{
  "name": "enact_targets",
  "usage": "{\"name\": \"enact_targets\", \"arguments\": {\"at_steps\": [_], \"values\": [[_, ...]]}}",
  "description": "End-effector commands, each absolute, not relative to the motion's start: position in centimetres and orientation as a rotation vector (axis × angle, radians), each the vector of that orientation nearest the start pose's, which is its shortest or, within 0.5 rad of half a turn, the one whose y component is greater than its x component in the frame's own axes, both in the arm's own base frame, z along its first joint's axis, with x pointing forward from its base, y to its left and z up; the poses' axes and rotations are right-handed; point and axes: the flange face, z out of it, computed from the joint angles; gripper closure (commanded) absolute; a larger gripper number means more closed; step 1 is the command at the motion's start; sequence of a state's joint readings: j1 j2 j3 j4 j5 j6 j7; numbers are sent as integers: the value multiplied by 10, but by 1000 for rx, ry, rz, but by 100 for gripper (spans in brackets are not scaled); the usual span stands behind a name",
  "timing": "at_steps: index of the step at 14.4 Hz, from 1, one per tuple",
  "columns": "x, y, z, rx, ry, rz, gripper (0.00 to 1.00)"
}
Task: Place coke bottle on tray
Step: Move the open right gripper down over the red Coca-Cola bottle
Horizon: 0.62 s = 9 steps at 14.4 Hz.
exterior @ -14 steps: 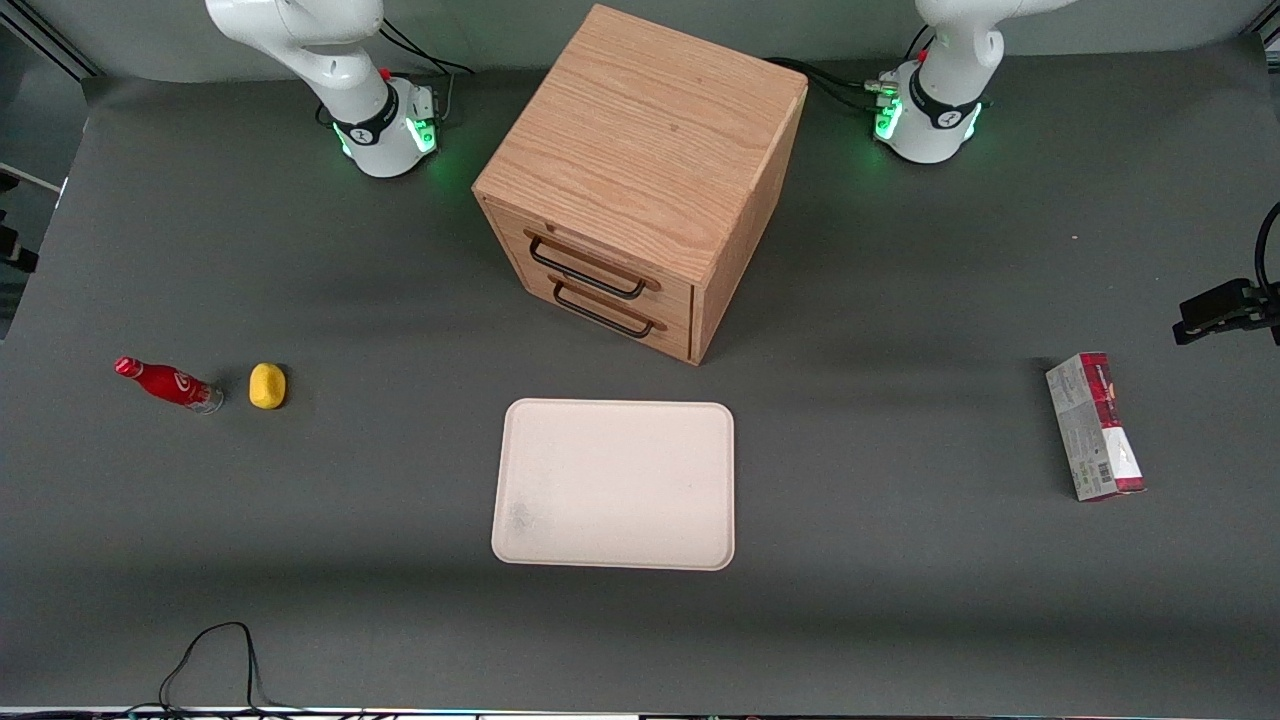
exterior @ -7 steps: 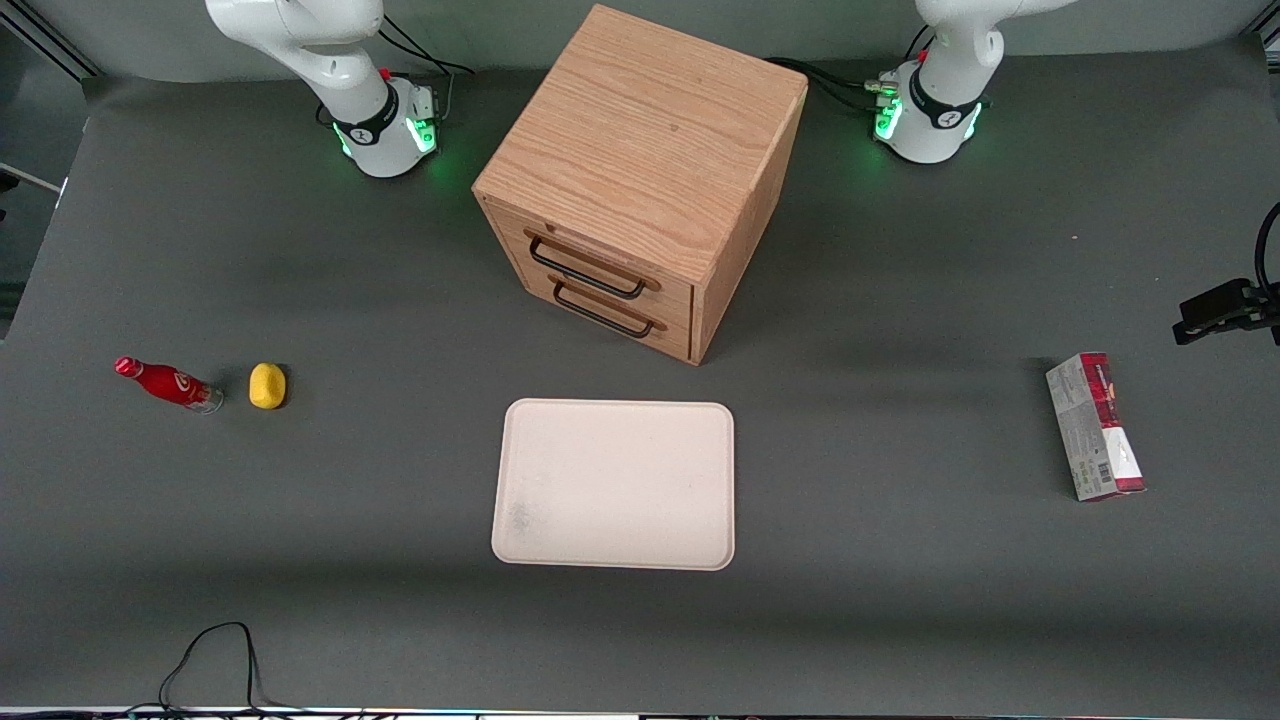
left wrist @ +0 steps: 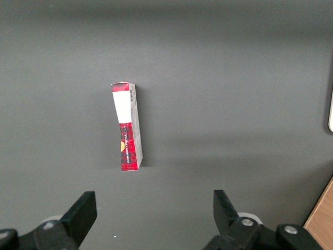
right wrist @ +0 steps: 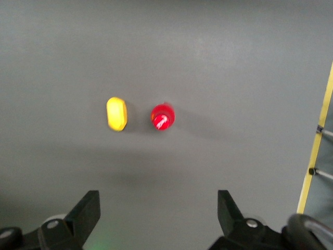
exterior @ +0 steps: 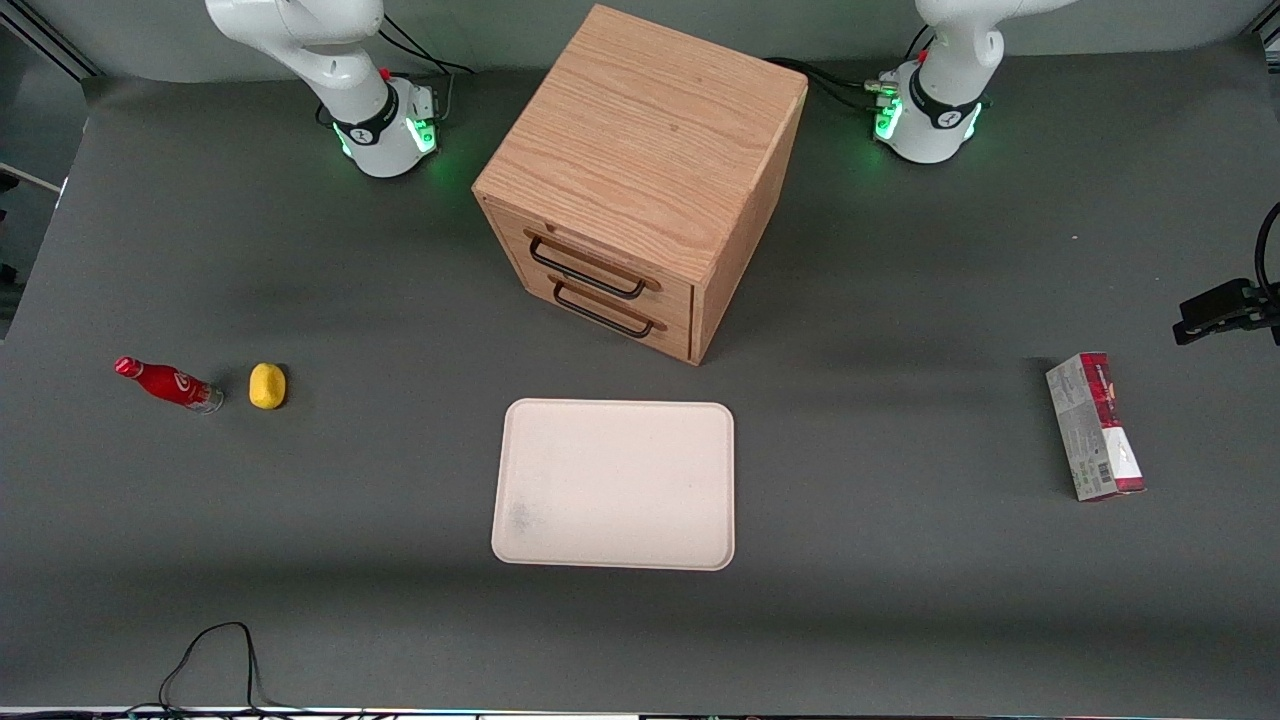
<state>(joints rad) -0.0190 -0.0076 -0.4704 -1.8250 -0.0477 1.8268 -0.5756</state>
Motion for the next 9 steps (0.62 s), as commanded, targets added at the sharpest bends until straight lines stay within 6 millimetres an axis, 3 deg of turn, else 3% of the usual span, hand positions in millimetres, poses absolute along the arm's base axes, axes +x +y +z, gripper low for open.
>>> {"name": "enact_targets", "arguments": {"at_steps": [1, 5, 9], "values": [[487, -263, 480, -3178, -190, -15, 0], [486, -257, 420, -3175, -174, -61, 0], [496, -258, 387, -3176, -160, -26, 0]]}}
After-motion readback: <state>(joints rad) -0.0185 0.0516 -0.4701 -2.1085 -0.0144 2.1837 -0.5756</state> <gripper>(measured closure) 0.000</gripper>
